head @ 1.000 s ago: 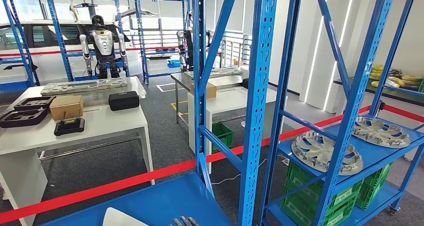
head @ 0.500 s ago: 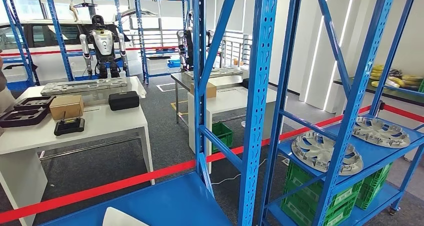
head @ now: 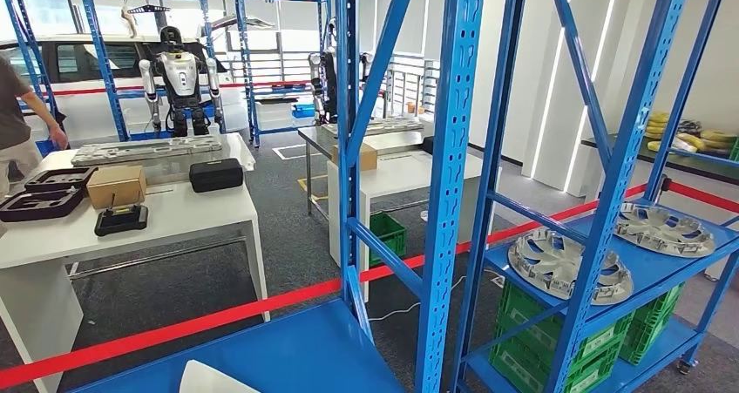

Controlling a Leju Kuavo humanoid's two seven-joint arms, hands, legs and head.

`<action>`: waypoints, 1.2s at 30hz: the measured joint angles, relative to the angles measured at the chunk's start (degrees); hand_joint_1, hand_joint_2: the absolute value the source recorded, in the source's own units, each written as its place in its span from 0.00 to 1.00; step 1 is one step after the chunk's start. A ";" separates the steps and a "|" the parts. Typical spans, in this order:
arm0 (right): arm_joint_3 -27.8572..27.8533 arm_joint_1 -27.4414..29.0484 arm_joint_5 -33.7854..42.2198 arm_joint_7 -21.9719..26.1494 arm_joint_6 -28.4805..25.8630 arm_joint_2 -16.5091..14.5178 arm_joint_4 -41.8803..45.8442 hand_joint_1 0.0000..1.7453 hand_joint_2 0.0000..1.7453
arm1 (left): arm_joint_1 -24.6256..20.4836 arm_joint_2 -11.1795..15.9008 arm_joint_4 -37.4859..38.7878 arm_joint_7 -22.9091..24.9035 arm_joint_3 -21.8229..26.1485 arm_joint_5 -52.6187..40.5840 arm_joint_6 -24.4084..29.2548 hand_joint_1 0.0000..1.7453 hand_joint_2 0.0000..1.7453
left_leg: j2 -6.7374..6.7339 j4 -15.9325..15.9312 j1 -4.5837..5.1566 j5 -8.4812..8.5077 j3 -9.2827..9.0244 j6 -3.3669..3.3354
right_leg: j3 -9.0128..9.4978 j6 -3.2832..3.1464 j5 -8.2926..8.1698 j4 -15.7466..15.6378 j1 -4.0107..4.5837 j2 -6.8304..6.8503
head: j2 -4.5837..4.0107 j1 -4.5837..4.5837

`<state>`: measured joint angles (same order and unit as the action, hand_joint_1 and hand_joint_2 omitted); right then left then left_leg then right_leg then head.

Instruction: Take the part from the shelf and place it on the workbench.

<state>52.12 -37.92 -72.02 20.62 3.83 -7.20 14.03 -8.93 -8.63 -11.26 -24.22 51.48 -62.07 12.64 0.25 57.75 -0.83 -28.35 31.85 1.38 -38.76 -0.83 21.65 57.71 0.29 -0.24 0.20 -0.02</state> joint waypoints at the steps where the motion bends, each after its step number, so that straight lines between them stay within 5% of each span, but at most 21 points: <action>1: -0.29 0.00 0.51 -0.09 0.37 0.05 -0.01 0.74 1.00 | 0.00 0.00 0.00 -0.31 -0.05 0.01 -0.02 0.00 0.00 | 0.00 0.00 0.00 0.00 -0.03 0.00 | 0.00 0.00 0.00 0.00 0.00 0.00 | 0.00 0.00; 2: -0.63 0.00 1.06 -0.22 0.96 0.12 -0.01 0.95 1.00 | -0.01 0.00 -0.01 -0.73 -0.06 0.01 -0.01 0.00 0.00 | 0.00 0.00 0.00 0.00 -0.07 0.00 | 0.00 0.00 0.00 0.00 0.00 -0.01 | 0.00 0.00; 4: -1.36 -0.01 2.16 -0.52 2.35 0.34 -0.03 1.00 1.00 | -0.01 0.00 -0.01 -1.62 -0.07 0.03 0.06 0.00 0.00 | 0.00 0.00 0.00 0.01 -0.14 0.01 | 0.00 0.00 0.00 0.00 0.01 -0.01 | 0.00 0.00; 14: -3.57 0.01 3.52 -0.80 3.69 1.52 -0.07 1.00 1.00 | -0.04 0.11 -0.02 -3.72 -0.07 0.52 0.05 0.00 0.00 | 0.00 0.00 0.00 0.01 -0.15 0.02 | 0.00 0.00 -0.01 0.00 0.01 -0.01 | 0.00 -0.01; 18: -3.65 0.01 3.58 -0.85 3.77 1.68 -0.07 1.00 1.00 | -0.04 0.17 -0.02 -3.96 -0.07 0.55 0.05 0.00 1.00 | 0.00 0.00 0.00 0.01 -0.15 0.02 | 0.00 0.00 -0.01 0.00 0.01 -0.01 | 0.00 -0.01; 36: -3.91 0.08 4.18 -1.24 3.85 2.26 -0.07 0.97 1.00 | -0.02 0.46 -0.02 -4.91 -0.07 0.67 0.89 0.00 1.00 | 0.00 0.00 0.00 0.01 -0.15 0.02 | -0.01 0.00 0.00 0.00 0.01 -0.01 | 0.00 0.00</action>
<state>48.22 -37.83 -67.84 19.39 7.67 -4.94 13.97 -8.95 -8.17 -11.28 -29.13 51.41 -61.40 13.53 0.24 57.75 -0.82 -28.33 31.70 1.40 -38.77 -0.84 21.65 57.71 0.30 -0.25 0.20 -0.02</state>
